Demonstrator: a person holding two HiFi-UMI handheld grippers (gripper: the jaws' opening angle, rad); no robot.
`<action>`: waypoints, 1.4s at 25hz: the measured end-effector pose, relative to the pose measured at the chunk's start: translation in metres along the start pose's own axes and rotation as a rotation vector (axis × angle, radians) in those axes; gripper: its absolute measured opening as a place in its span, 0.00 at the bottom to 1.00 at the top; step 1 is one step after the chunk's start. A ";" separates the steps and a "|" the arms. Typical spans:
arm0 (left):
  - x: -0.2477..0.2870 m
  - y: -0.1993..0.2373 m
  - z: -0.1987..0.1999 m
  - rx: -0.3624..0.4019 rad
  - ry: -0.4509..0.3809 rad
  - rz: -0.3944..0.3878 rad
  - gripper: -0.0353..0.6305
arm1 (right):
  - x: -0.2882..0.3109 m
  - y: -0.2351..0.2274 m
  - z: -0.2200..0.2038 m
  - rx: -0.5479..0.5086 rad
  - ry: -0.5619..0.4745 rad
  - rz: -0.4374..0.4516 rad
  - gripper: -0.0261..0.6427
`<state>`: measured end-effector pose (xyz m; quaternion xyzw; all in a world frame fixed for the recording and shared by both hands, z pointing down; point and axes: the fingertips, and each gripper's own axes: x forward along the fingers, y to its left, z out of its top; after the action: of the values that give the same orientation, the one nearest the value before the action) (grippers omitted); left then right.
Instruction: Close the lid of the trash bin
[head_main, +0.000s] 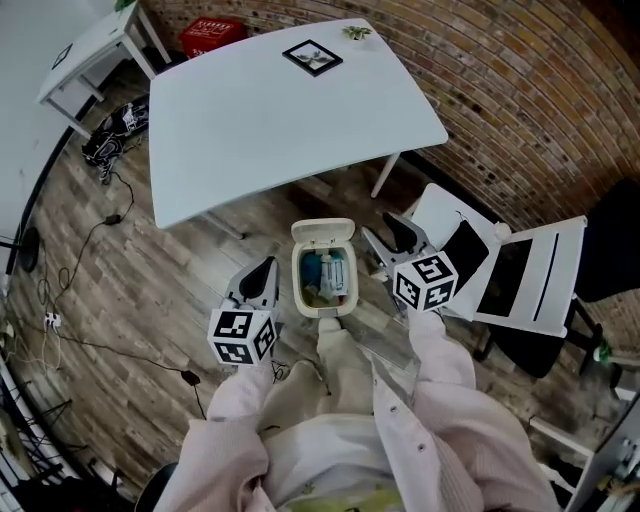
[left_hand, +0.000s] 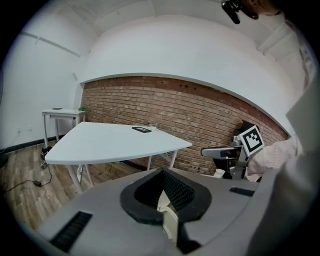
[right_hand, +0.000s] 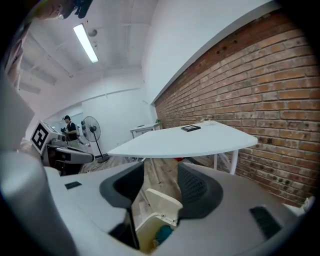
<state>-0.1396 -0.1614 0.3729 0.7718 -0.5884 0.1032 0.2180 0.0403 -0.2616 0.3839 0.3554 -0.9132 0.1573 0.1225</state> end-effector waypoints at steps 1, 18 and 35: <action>0.005 0.003 -0.003 -0.004 0.011 0.005 0.04 | 0.007 -0.001 -0.004 -0.009 0.016 0.014 0.33; 0.083 0.059 -0.073 -0.114 0.158 0.018 0.04 | 0.111 -0.011 -0.110 -0.299 0.337 0.208 0.33; 0.115 0.063 -0.134 -0.157 0.242 -0.020 0.04 | 0.139 -0.016 -0.168 -0.577 0.507 0.316 0.33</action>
<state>-0.1536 -0.2131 0.5526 0.7401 -0.5561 0.1470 0.3483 -0.0293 -0.2945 0.5886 0.1118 -0.9041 -0.0058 0.4123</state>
